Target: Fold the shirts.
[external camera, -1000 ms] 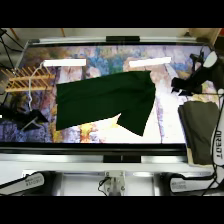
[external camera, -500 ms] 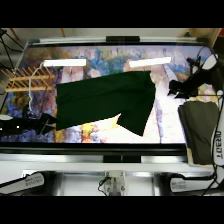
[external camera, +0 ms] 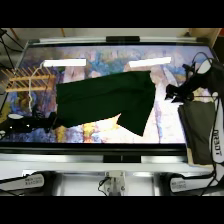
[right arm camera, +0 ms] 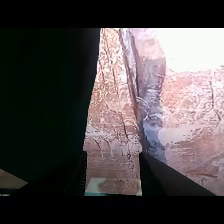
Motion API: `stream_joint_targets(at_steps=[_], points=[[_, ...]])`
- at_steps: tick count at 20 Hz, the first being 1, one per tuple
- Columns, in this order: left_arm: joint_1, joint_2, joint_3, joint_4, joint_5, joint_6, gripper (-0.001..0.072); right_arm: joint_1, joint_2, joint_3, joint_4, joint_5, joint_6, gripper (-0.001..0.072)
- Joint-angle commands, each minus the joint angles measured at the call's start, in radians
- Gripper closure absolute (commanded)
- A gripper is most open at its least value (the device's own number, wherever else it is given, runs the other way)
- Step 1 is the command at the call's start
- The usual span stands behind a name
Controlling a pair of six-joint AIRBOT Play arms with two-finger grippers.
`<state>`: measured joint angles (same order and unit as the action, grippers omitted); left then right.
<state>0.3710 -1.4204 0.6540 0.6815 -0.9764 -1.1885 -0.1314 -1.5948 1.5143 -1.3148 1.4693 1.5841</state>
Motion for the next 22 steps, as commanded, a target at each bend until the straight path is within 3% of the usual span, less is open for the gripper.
stream_joint_targets(at_steps=[1,7,12,13,14,15,19,22], points=[[-0.003,0.043,0.000,-0.001,-0.029,0.036,0.0674,0.000,-0.055,-0.085,0.108,-0.095,-0.042,0.0252],[-0.003,0.136,0.009,-0.001,-0.029,0.035,0.0674,0.000,-0.177,-0.097,0.195,-0.283,-0.052,0.0253],[-0.003,0.136,0.044,-0.001,-0.031,0.024,0.0673,0.022,-0.249,-0.097,0.274,-0.294,-0.070,0.0260],[-0.003,0.136,0.051,-0.002,-0.034,0.024,0.0673,0.035,-0.260,-0.097,0.274,-0.294,-0.070,0.0281],[-0.003,0.136,0.058,-0.002,-0.036,0.024,0.0673,0.048,-0.264,-0.097,0.273,-0.297,-0.080,0.0369],[-0.003,0.136,0.067,-0.002,-0.040,0.024,0.0673,0.056,-0.262,-0.095,0.270,-0.306,-0.097,0.0645],[-0.004,0.185,0.211,0.000,-0.082,0.051,0.0675,0.066,-0.148,-0.011,0.273,-0.302,-0.177,0.0644],[-0.001,0.357,0.501,0.000,-0.054,0.118,0.0675,0.050,0.072,0.167,0.249,-0.304,-0.266,0.0644]])
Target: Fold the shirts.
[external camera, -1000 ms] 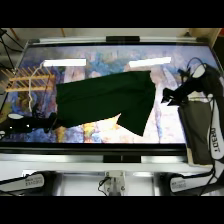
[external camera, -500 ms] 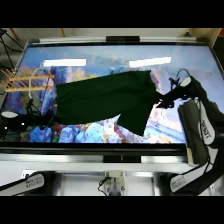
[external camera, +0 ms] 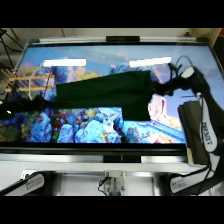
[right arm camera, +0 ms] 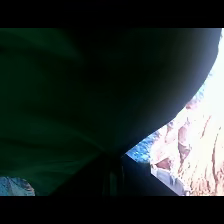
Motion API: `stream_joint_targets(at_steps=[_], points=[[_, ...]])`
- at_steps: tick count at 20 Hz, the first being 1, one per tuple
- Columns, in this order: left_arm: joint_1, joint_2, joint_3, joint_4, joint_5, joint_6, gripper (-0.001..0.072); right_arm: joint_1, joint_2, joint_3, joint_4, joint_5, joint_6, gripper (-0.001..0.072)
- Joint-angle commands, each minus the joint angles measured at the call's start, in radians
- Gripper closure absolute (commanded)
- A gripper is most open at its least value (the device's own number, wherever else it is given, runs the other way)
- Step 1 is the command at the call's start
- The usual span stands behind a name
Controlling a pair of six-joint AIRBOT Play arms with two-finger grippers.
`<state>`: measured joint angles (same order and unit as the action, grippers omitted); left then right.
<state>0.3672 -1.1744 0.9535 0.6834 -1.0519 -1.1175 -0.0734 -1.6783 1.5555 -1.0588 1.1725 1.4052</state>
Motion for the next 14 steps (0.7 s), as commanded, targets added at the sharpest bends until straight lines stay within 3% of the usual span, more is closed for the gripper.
stream_joint_targets(at_steps=[1,4,6,8,10,14], points=[[0.003,0.178,0.331,-0.003,0.059,0.030,0.0674,-0.014,0.238,0.193,-0.023,-0.011,-0.105,0.0644],[0.003,0.360,0.654,0.008,0.237,0.017,0.0673,-0.019,0.527,0.335,-0.117,-0.083,-0.117,0.0644],[0.003,0.458,0.756,0.053,0.304,-0.005,0.0674,-0.019,0.718,0.339,-0.142,-0.153,-0.143,0.0644],[0.003,0.554,0.774,0.144,0.273,-0.156,0.0674,-0.019,0.857,0.339,-0.163,-0.135,-0.142,0.0644],[0.003,0.629,0.774,0.313,0.173,-0.253,0.0674,-0.019,0.958,0.339,-0.206,-0.095,-0.119,0.0644],[0.003,0.698,0.774,0.531,0.044,-0.313,0.0672,-0.019,1.050,0.339,-0.332,-0.046,-0.002,0.0644]])
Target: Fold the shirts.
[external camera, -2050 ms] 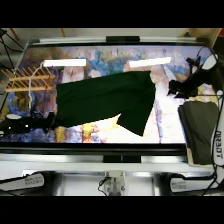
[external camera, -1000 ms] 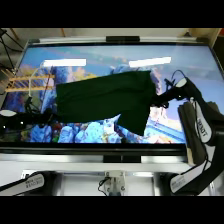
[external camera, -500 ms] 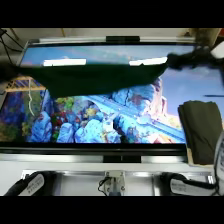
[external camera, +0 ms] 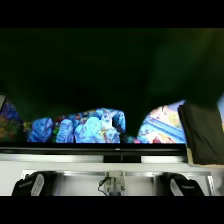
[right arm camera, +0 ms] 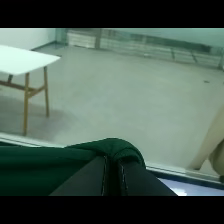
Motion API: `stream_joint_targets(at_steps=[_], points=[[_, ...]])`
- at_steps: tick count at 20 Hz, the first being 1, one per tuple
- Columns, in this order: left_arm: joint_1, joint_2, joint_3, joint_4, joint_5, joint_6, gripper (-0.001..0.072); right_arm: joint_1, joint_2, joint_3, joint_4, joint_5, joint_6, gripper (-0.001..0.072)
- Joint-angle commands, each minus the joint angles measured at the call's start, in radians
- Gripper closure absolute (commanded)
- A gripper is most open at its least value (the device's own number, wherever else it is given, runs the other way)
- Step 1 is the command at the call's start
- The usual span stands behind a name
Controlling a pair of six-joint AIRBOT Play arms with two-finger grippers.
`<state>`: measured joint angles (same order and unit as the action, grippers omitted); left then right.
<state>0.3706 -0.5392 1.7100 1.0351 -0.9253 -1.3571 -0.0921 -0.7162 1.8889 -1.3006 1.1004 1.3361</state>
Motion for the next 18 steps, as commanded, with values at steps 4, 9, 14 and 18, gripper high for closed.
stream_joint_targets(at_steps=[4,9,14,18], points=[[0.000,0.029,-0.004,0.185,-0.214,-0.070,0.0673,0.000,0.043,0.006,-0.101,0.169,0.101,0.0644],[-0.007,-0.071,-0.289,0.184,-0.351,-0.065,0.0675,0.000,-0.146,-0.132,-0.172,0.473,0.154,0.0644],[-0.109,-0.326,-0.603,0.185,-0.250,-0.024,0.0675,0.005,-0.391,-0.517,-0.121,0.098,0.216,0.0644],[-0.193,-0.661,-0.532,0.188,-0.020,-0.067,0.0675,0.005,-0.685,-0.525,0.015,-0.212,0.219,0.0644]])
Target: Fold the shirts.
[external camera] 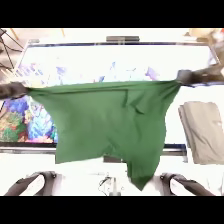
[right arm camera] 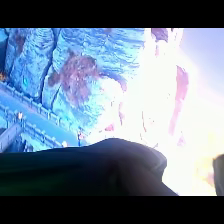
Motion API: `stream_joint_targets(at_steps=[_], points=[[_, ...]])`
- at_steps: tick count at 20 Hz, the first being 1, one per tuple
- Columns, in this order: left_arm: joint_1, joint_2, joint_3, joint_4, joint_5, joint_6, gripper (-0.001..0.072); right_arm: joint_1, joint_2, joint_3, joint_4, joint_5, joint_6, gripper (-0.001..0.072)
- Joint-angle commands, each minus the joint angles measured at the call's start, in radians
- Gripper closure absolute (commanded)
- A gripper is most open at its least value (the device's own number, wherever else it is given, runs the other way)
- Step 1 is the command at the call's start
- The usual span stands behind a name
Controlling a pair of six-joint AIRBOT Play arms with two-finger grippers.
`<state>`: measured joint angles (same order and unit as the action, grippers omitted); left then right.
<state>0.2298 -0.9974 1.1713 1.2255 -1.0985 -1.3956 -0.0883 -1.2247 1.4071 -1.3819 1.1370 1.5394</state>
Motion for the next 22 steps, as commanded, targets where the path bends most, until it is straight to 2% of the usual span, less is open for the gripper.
stream_joint_targets(at_steps=[1,6,8,10,13,14,16,19,20,22], points=[[-0.061,-0.284,0.054,-0.003,0.198,-0.060,0.0675,0.001,-0.232,-0.029,0.116,-0.318,0.017,0.0644],[-0.087,-0.561,0.259,-0.006,0.349,-0.073,0.0674,0.032,-0.411,0.021,0.129,-0.631,-0.046,0.0644],[-0.094,-0.619,0.283,-0.006,0.404,-0.076,0.0673,0.054,-0.454,0.021,0.128,-0.688,-0.052,0.0644],[-0.100,-0.668,0.282,-0.017,0.420,-0.076,0.0673,0.074,-0.493,0.021,0.131,-0.679,-0.050,0.0644],[-0.101,-0.696,0.282,-0.039,0.372,-0.072,0.0672,0.085,-0.495,0.021,0.134,-0.575,-0.064,0.0644],[-0.095,-0.685,0.283,-0.039,0.346,-0.043,0.0672,0.078,-0.471,0.021,0.108,-0.513,-0.079,0.0644],[-0.069,-0.651,0.301,-0.036,0.211,0.064,0.0672,0.056,-0.405,0.021,0.026,-0.351,-0.082,0.0644],[-0.038,-0.656,0.301,-0.035,-0.039,0.068,0.0672,0.039,-0.369,0.017,0.011,-0.050,-0.075,0.0644],[-0.038,-0.669,0.284,-0.036,-0.078,0.067,0.0672,0.046,-0.378,0.002,0.015,-0.007,-0.066,0.0644],[-0.042,-0.695,0.237,-0.040,-0.092,0.053,0.0672,0.067,-0.404,-0.041,0.011,-0.013,-0.047,0.0644]])
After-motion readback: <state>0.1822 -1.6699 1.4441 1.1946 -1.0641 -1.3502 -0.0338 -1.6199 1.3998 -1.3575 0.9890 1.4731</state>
